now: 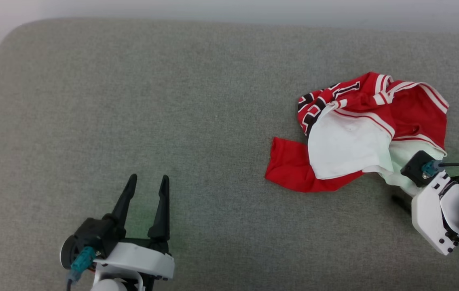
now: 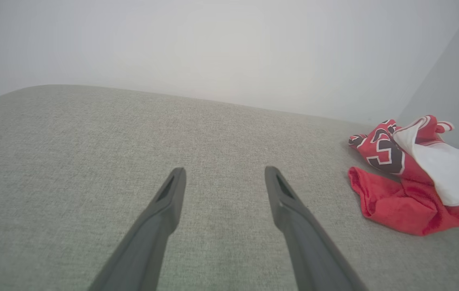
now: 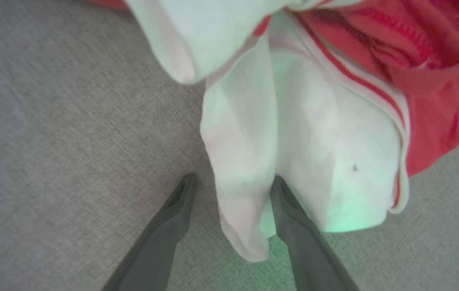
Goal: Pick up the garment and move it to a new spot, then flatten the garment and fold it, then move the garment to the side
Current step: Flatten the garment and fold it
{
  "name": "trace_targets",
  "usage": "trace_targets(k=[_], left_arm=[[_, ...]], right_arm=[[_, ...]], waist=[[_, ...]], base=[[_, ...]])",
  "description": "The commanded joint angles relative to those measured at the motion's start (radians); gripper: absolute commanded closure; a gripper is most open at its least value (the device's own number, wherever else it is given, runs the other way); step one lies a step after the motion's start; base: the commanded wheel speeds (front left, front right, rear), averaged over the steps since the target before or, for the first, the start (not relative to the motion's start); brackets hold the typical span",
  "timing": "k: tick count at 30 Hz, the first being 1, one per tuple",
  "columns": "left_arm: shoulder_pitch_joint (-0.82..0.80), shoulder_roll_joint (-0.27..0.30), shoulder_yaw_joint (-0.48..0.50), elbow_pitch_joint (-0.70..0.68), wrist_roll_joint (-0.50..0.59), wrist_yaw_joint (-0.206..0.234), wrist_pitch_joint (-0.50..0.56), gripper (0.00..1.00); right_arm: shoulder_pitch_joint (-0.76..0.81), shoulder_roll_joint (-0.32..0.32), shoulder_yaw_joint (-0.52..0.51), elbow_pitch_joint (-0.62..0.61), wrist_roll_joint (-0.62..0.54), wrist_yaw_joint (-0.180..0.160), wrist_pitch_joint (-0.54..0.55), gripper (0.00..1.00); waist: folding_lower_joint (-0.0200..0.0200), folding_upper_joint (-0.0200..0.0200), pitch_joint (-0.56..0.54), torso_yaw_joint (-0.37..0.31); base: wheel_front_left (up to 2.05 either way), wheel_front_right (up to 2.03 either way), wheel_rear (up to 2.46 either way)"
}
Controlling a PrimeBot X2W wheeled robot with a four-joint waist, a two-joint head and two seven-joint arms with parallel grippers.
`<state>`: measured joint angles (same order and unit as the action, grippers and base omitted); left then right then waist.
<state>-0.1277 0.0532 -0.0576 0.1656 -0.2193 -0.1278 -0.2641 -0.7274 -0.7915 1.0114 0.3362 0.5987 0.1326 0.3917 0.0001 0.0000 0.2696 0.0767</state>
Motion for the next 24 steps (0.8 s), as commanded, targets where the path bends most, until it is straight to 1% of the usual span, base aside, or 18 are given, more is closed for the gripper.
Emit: trace_targets(k=[1,5,8,15,18,21,24], left_arm=[[-0.012,-0.002,0.003,0.000,0.000,-0.004,0.000,0.00],[-0.020,-0.002,0.001,0.002,-0.003,-0.004,0.000,0.00],[-0.031,-0.002,-0.003,0.000,-0.002,-0.004,0.000,0.00],[-0.051,-0.002,-0.012,0.003,-0.010,-0.004,0.000,0.00],[-0.058,-0.002,-0.018,0.008,-0.013,-0.004,0.000,0.00],[-0.071,-0.002,-0.026,0.015,-0.017,-0.004,0.000,0.00],[-0.083,-0.002,-0.043,0.023,-0.016,-0.004,0.000,0.00]], right_arm=[[0.008,0.011,0.032,0.026,-0.001,-0.004,0.002,1.00],[-0.024,-0.010,0.088,0.063,0.015,-0.004,-0.027,1.00],[-0.039,-0.056,0.099,0.090,0.031,-0.004,-0.046,1.00],[-0.084,-0.198,0.054,0.147,0.045,-0.003,-0.097,1.00],[-0.106,-0.240,0.026,0.186,0.036,-0.003,-0.115,1.00],[-0.125,-0.255,0.002,0.240,0.023,-0.003,-0.130,1.00],[-0.122,-0.227,-0.007,0.302,0.029,-0.003,-0.159,1.00]], waist=[[-0.0001,0.0000,0.010,-0.005],[-0.0001,0.0000,0.016,-0.026],[-0.0001,0.0000,0.022,-0.042],[-0.0001,0.0000,0.050,-0.072],[-0.0001,0.0000,0.061,-0.080],[-0.0001,0.0000,0.068,-0.084],[-0.0001,0.0000,0.071,-0.084]], base=[[0.00,0.00,0.00],[0.00,0.00,0.00],[0.00,0.00,0.00],[0.00,0.00,0.00],[0.00,0.00,0.00],[0.00,0.00,0.00],[0.00,0.00,0.00]])
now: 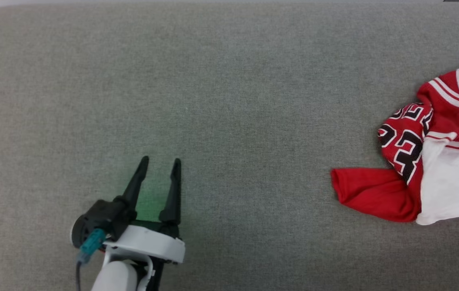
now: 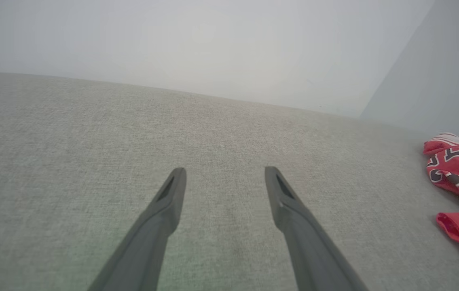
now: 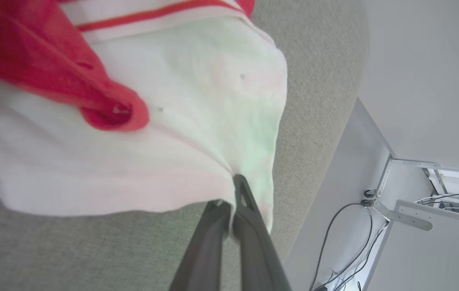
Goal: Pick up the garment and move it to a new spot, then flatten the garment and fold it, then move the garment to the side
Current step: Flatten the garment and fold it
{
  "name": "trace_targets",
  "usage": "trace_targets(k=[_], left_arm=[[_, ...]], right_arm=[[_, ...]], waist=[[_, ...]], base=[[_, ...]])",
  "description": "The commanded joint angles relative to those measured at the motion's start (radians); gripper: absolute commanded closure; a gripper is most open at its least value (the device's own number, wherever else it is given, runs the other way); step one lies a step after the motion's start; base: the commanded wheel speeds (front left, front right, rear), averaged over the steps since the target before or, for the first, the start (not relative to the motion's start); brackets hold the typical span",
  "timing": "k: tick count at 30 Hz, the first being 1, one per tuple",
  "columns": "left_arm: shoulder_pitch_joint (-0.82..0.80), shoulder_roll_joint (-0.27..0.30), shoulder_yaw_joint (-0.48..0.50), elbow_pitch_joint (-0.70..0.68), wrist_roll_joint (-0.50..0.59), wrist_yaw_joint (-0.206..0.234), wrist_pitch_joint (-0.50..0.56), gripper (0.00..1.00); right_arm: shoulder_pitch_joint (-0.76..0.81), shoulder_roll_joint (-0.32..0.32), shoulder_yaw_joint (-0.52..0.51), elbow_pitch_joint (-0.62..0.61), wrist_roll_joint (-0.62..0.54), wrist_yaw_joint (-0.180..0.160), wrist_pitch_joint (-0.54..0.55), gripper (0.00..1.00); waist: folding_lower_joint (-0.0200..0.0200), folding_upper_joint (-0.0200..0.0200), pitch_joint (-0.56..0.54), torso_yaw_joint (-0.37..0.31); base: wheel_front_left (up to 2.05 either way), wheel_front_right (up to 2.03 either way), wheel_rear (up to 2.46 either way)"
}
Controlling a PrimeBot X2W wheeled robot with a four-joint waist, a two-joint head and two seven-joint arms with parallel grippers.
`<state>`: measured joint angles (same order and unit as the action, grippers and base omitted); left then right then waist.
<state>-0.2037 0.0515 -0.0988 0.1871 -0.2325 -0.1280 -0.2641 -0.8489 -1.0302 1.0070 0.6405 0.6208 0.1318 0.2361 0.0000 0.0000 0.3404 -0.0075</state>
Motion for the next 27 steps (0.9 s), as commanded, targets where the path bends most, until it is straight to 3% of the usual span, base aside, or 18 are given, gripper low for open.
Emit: trace_targets(k=[1,2,3,4,8,14,17,20,24,27], left_arm=[[-0.011,-0.001,-0.010,0.007,-0.002,-0.004,0.000,0.00],[-0.016,0.002,-0.018,0.012,-0.003,-0.004,0.000,0.00],[-0.022,0.008,-0.026,0.017,-0.006,-0.004,0.000,0.00],[-0.030,0.015,-0.036,0.023,-0.009,-0.004,0.000,0.00],[-0.063,0.060,-0.074,0.039,-0.027,-0.004,0.000,0.00],[-0.160,0.188,-0.221,0.073,-0.088,-0.004,0.044,0.00],[-0.216,0.236,-0.314,0.074,-0.211,-0.004,0.208,0.00],[-0.277,0.273,-0.370,0.060,-0.371,-0.004,0.416,0.00],[-0.348,0.271,-0.425,0.054,-0.546,-0.003,0.706,0.00],[-0.381,0.223,-0.444,0.055,-0.643,0.026,0.874,0.00]], right_arm=[[0.000,0.024,-0.009,0.017,0.010,-0.002,-0.020,1.00],[-0.002,0.033,-0.018,0.037,0.011,-0.002,-0.039,0.89],[-0.004,0.044,-0.026,0.060,0.004,-0.002,-0.061,0.57],[-0.003,0.057,-0.042,0.085,0.006,-0.002,-0.086,0.00],[0.034,0.112,-0.103,0.185,-0.003,-0.002,-0.195,0.00],[0.100,0.217,-0.271,0.280,0.031,-0.002,-0.430,0.00],[0.129,0.277,-0.386,0.292,0.032,-0.002,-0.492,0.00],[0.157,0.339,-0.549,0.207,0.018,-0.002,-0.501,0.00],[0.289,0.437,-0.808,0.028,-0.055,-0.002,-0.500,0.00],[0.371,0.512,-0.949,-0.104,-0.131,-0.002,-0.501,0.00]], waist=[[0.0000,0.0000,0.001,-0.001],[0.0000,0.0000,0.000,-0.002],[0.0000,0.0000,-0.001,-0.003],[0.0000,0.0000,-0.004,-0.004],[0.0000,0.0000,-0.027,-0.024],[0.0000,0.0000,-0.083,-0.089],[0.0000,0.0000,-0.112,-0.133],[0.0000,0.0000,-0.128,-0.183],[0.0000,0.0000,-0.142,-0.231],[0.0000,0.0000,-0.149,-0.269]], base=[[0.00,0.00,0.00],[0.00,0.00,0.00],[0.00,0.00,0.00],[0.00,0.00,0.00],[0.00,0.00,0.00],[0.00,0.00,0.00],[0.00,0.00,0.00],[0.00,0.00,0.00],[0.00,0.00,0.00],[0.00,0.00,0.00]])
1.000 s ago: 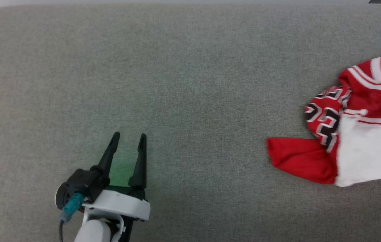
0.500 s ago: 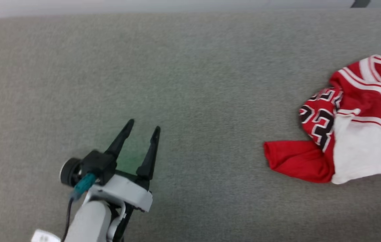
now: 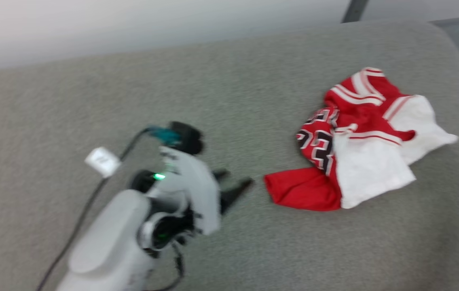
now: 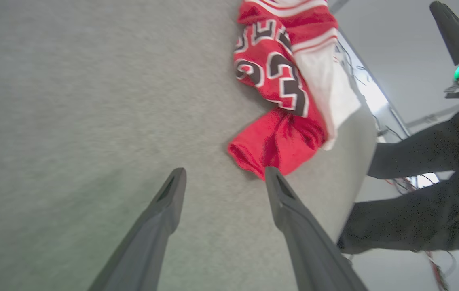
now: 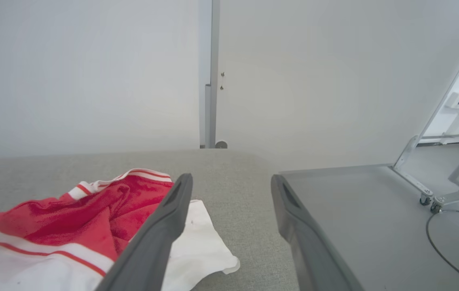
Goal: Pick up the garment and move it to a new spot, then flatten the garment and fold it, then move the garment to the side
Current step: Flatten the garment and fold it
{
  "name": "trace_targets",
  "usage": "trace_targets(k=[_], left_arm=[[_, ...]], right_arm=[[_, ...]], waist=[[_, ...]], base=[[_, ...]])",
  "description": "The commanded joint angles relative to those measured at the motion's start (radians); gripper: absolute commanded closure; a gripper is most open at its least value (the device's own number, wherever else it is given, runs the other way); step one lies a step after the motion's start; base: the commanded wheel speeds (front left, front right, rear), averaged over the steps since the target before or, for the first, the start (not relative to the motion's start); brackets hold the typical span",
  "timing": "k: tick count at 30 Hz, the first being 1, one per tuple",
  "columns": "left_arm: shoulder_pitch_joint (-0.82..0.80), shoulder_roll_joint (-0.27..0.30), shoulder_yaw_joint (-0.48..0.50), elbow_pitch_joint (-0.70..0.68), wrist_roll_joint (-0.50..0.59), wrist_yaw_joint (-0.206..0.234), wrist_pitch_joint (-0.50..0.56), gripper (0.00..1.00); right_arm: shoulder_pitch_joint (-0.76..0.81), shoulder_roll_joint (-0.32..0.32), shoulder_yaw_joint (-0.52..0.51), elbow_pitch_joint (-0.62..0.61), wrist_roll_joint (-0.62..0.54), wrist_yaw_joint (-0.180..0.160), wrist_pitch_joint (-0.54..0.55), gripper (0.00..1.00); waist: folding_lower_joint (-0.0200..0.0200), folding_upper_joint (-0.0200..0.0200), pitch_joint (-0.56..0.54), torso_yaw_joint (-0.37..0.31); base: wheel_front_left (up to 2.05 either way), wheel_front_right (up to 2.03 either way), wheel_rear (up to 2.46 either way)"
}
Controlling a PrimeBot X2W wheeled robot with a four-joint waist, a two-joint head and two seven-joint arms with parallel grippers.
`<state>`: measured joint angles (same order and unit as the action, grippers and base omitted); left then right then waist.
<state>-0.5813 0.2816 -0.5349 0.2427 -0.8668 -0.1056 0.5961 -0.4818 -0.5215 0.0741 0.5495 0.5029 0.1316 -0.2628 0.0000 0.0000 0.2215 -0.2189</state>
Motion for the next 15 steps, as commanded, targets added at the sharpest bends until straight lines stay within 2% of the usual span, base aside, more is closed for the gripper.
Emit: trace_targets(k=[1,5,8,15], left_arm=[[-0.015,-0.025,-0.023,-0.005,-0.028,0.011,0.059,0.00],[-0.059,-0.104,-0.070,0.008,-0.089,0.053,0.202,0.00],[-0.094,-0.154,-0.092,0.029,-0.111,0.087,0.260,0.00],[-0.187,-0.183,-0.095,0.142,-0.062,0.131,0.235,0.00]], right_arm=[[0.034,0.027,-0.049,-0.046,-0.034,-0.002,-0.002,0.00],[0.100,0.103,-0.120,-0.151,-0.101,-0.002,-0.001,0.00],[0.120,0.141,-0.140,-0.196,-0.129,-0.002,-0.001,0.00],[0.134,0.201,-0.136,-0.256,-0.158,-0.002,-0.001,0.00]], waist=[[0.0000,0.0000,-0.028,-0.068],[0.0000,0.0000,-0.016,-0.101],[0.0000,0.0000,-0.005,-0.127],[0.0000,0.0000,0.027,-0.186]], base=[[0.00,0.00,0.00],[0.00,0.00,0.00],[0.00,0.00,0.00],[0.00,0.00,0.00]])
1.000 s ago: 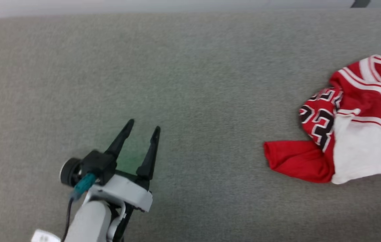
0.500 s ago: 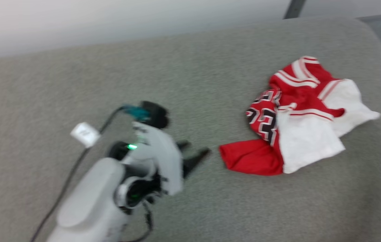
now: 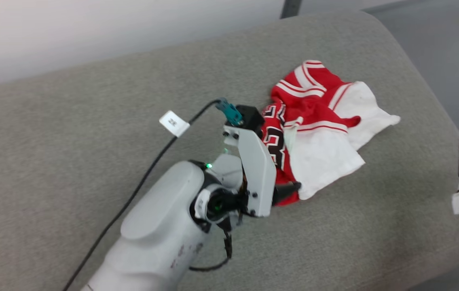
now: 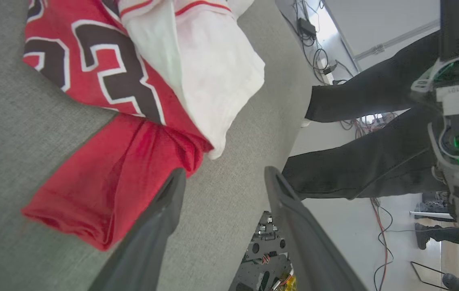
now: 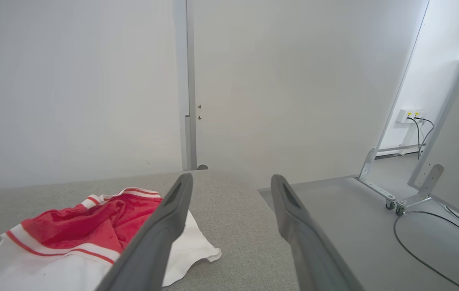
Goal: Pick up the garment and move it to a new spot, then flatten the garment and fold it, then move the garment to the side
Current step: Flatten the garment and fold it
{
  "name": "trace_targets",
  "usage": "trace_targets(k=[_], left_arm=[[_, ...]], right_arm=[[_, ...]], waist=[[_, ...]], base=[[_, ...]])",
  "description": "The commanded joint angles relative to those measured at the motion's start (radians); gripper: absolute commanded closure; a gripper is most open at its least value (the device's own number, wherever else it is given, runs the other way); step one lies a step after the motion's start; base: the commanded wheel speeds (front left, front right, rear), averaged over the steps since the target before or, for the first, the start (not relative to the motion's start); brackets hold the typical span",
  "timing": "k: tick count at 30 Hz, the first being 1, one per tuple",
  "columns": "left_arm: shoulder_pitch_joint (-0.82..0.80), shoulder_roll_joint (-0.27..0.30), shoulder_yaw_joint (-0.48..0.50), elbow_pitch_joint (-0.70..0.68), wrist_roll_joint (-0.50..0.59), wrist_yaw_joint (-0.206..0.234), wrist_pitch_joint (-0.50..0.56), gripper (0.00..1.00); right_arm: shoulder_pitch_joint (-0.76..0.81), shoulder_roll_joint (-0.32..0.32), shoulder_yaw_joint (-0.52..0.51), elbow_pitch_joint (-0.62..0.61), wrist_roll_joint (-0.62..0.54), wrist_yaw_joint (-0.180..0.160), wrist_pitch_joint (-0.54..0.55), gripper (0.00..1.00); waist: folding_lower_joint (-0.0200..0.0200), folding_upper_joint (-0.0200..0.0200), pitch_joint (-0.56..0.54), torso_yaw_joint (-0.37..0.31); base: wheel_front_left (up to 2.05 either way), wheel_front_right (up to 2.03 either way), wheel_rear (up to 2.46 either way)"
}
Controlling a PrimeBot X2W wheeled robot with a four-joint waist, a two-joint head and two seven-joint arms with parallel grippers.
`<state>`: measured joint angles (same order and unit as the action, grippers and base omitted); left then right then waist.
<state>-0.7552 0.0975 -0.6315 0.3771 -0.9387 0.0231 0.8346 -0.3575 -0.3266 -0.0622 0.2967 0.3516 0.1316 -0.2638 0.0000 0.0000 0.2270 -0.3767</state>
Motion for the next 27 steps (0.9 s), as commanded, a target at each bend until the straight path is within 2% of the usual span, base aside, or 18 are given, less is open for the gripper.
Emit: trace_targets(k=[1,7,15,16,18,19,20,21,27], left_arm=[[-0.013,0.001,0.002,0.007,0.010,0.002,-0.004,0.00],[-0.071,-0.009,0.005,0.135,0.030,-0.009,-0.046,0.00],[-0.113,-0.037,-0.006,0.238,-0.010,-0.034,-0.079,0.00],[-0.117,-0.040,-0.007,0.247,-0.018,-0.036,-0.085,0.04],[-0.127,-0.043,-0.015,0.265,-0.024,-0.037,-0.097,0.55],[-0.131,-0.044,-0.020,0.273,-0.030,-0.041,-0.103,0.71],[-0.134,-0.045,-0.022,0.280,-0.040,-0.043,-0.105,0.93],[-0.139,-0.046,-0.027,0.286,-0.044,-0.045,-0.109,1.00],[-0.170,-0.047,-0.052,0.313,-0.069,-0.061,-0.130,1.00]], right_arm=[[0.010,0.006,0.000,-0.004,-0.006,-0.002,0.000,0.00],[0.005,0.027,0.010,-0.010,-0.007,-0.002,0.000,0.00],[-0.017,0.033,0.015,0.001,0.005,-0.002,0.000,0.00],[-0.019,0.034,0.017,0.002,0.006,-0.002,0.000,0.00],[-0.020,0.033,0.019,0.002,0.008,-0.002,0.000,0.00],[-0.022,0.033,0.020,0.002,0.010,-0.002,0.000,0.00],[-0.023,0.033,0.022,0.001,0.012,-0.002,0.000,0.00],[-0.024,0.032,0.022,0.001,0.013,-0.002,0.000,0.00],[-0.011,0.020,0.005,0.004,0.016,-0.002,0.000,0.00]], waist=[[0.0000,0.0000,0.022,-0.028],[0.0000,0.0000,0.049,-0.060],[0.0000,0.0000,0.066,-0.081],[0.0000,0.0000,0.068,-0.083],[0.0000,0.0000,0.072,-0.085],[0.0000,0.0000,0.073,-0.086],[0.0000,0.0000,0.075,-0.087],[0.0000,0.0000,0.076,-0.087],[0.0000,0.0000,0.068,-0.061]], base=[[0.00,0.00,0.00],[0.00,0.00,0.00],[0.00,0.00,0.00],[0.00,0.00,0.00],[0.00,0.00,0.00],[0.00,0.00,0.00],[0.00,0.00,0.00],[0.00,0.00,0.00],[0.00,0.00,0.00]])
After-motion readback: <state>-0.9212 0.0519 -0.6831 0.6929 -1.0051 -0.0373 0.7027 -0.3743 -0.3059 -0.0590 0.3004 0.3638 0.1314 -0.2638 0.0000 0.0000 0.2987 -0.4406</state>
